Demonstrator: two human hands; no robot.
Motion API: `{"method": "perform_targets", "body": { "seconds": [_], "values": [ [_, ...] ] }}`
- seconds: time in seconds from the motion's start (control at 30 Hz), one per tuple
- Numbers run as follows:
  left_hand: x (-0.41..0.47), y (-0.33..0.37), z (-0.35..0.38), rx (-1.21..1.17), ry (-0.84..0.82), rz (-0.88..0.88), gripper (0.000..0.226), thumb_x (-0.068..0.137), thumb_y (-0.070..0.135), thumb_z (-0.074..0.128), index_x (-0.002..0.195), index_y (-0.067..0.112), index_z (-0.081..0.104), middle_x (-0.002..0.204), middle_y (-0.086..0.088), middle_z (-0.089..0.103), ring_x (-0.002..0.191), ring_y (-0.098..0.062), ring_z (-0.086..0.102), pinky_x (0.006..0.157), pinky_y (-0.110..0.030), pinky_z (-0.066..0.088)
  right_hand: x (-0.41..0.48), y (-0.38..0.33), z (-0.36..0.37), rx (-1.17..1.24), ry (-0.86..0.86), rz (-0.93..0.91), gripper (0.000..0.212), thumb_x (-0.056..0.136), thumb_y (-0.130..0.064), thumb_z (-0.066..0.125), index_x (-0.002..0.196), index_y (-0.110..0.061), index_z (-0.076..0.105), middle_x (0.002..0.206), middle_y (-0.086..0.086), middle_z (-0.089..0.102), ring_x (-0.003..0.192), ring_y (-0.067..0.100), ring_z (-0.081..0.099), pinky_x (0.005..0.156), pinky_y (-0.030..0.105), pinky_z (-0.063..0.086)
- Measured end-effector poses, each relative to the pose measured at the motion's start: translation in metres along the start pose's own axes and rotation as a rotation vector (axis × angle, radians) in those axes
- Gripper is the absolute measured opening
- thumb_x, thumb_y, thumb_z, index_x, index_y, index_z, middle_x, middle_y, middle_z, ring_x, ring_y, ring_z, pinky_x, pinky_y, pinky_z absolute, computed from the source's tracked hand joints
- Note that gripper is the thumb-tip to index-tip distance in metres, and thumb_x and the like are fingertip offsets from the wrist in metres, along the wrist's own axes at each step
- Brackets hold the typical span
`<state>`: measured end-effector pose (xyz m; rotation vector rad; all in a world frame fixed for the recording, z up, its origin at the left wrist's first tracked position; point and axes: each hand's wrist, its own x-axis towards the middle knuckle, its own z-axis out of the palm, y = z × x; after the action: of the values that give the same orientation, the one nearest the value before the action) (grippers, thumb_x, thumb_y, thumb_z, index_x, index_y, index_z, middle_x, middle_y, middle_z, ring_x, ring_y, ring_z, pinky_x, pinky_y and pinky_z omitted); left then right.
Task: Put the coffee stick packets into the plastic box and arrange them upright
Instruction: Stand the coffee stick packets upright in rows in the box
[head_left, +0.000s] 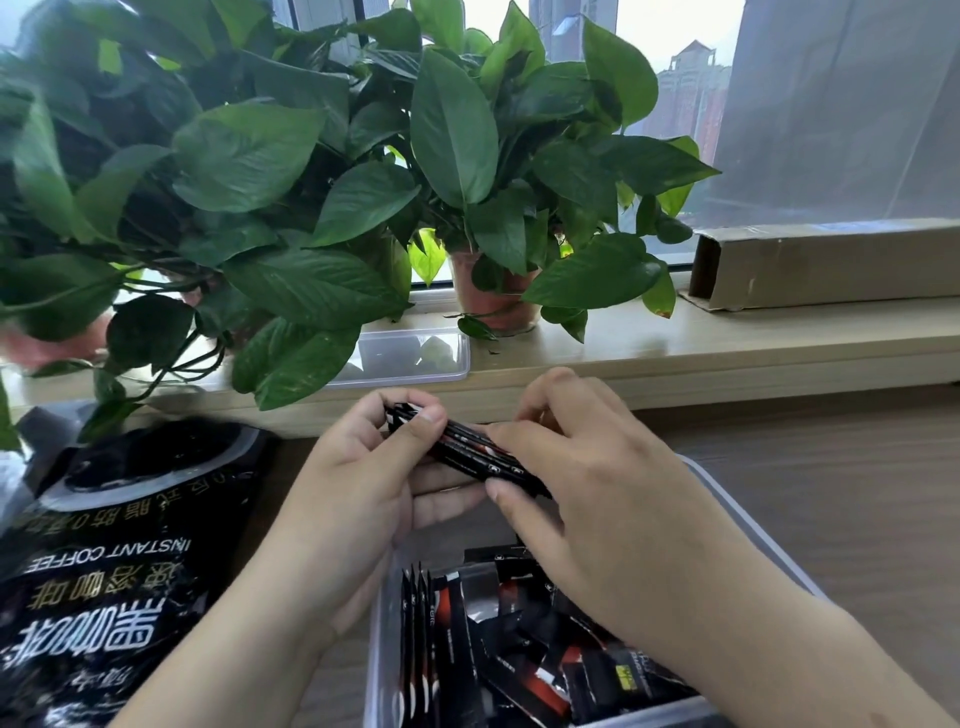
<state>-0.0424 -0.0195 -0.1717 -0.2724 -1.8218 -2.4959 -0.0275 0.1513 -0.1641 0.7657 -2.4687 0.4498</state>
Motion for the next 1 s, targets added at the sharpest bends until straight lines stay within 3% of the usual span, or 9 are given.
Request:
{"method": "perform_targets", "body": {
  "seconds": [0.2,0.33,0.4,0.47,0.57,0.73,0.9,1.0],
  "values": [
    [-0.003,0.000,0.004,0.063,-0.041,0.023,0.021,0.082,0.024,0.061,0.099,0.012,0.060,0.082,-0.015,0.072,0.069,-0.026,0.074,0.058,-0.030,0.059,0.000,-0.003,-0.004,0.071,-0.016,0.064,0.022,0.081,-0.032,0.058,0.081,-0.015,0.071,0.079,-0.004,0.056,0.067,0.012,0.053,0.063,0.029,0.051],
    [0.002,0.000,0.002,0.116,0.005,0.065,0.029,0.091,0.033,0.063,0.117,0.021,0.061,0.092,-0.017,0.074,0.073,-0.033,0.075,0.062,-0.039,0.060,-0.002,0.000,-0.008,0.247,0.023,0.229,0.015,0.079,-0.034,0.067,0.075,-0.021,0.073,0.074,-0.008,0.062,0.069,0.010,0.057,0.065,0.028,0.047],
    [0.004,-0.003,-0.004,0.309,0.076,0.213,0.029,0.088,0.028,0.050,0.115,0.027,0.060,0.093,-0.011,0.076,0.081,-0.030,0.075,0.072,-0.045,0.060,-0.004,0.003,-0.009,0.299,0.056,0.342,0.014,0.076,-0.034,0.070,0.072,-0.022,0.073,0.071,-0.007,0.066,0.070,0.008,0.059,0.065,0.028,0.049],
    [0.004,-0.003,-0.013,0.655,0.070,0.474,0.029,0.085,0.012,0.047,0.105,0.025,0.064,0.092,-0.002,0.073,0.088,-0.022,0.070,0.079,-0.042,0.057,-0.005,0.009,-0.010,0.355,0.075,0.468,0.014,0.074,-0.036,0.071,0.070,-0.023,0.074,0.064,-0.006,0.068,0.065,0.007,0.061,0.060,0.029,0.052],
    [0.001,0.003,-0.019,1.006,-0.217,0.690,0.029,0.074,0.001,0.047,0.080,0.012,0.073,0.090,0.001,0.069,0.091,-0.021,0.062,0.080,-0.036,0.049,-0.006,0.015,-0.011,0.459,0.087,0.586,0.012,0.074,-0.035,0.072,0.067,-0.026,0.074,0.058,-0.005,0.067,0.057,0.008,0.058,0.049,0.019,0.044],
    [0.002,0.019,-0.011,1.296,-0.818,0.443,0.032,0.072,0.014,0.045,0.075,0.015,0.077,0.085,0.010,0.073,0.090,-0.009,0.061,0.078,-0.029,0.050,-0.009,0.018,-0.006,0.454,0.093,0.636,0.014,0.073,-0.038,0.070,0.066,-0.026,0.073,0.058,-0.005,0.067,0.056,0.011,0.060,0.052,0.027,0.050],
    [0.007,0.007,-0.013,1.505,-0.994,0.270,0.045,0.072,0.028,0.040,0.091,0.024,0.080,0.097,0.015,0.075,0.098,-0.005,0.059,0.086,-0.029,0.051,-0.008,0.018,-0.001,0.465,0.071,0.626,0.015,0.073,-0.038,0.070,0.067,-0.024,0.074,0.059,-0.003,0.068,0.061,0.012,0.060,0.049,0.021,0.045],
    [0.007,0.007,-0.012,1.605,-1.080,0.170,0.056,0.074,0.037,0.030,0.104,0.024,0.075,0.106,0.012,0.070,0.104,-0.007,0.051,0.095,-0.026,0.045,-0.008,0.019,0.001,0.458,0.056,0.627,0.015,0.073,-0.037,0.070,0.067,-0.024,0.074,0.059,-0.003,0.068,0.061,0.012,0.060,0.050,0.020,0.045]
  ]
}}
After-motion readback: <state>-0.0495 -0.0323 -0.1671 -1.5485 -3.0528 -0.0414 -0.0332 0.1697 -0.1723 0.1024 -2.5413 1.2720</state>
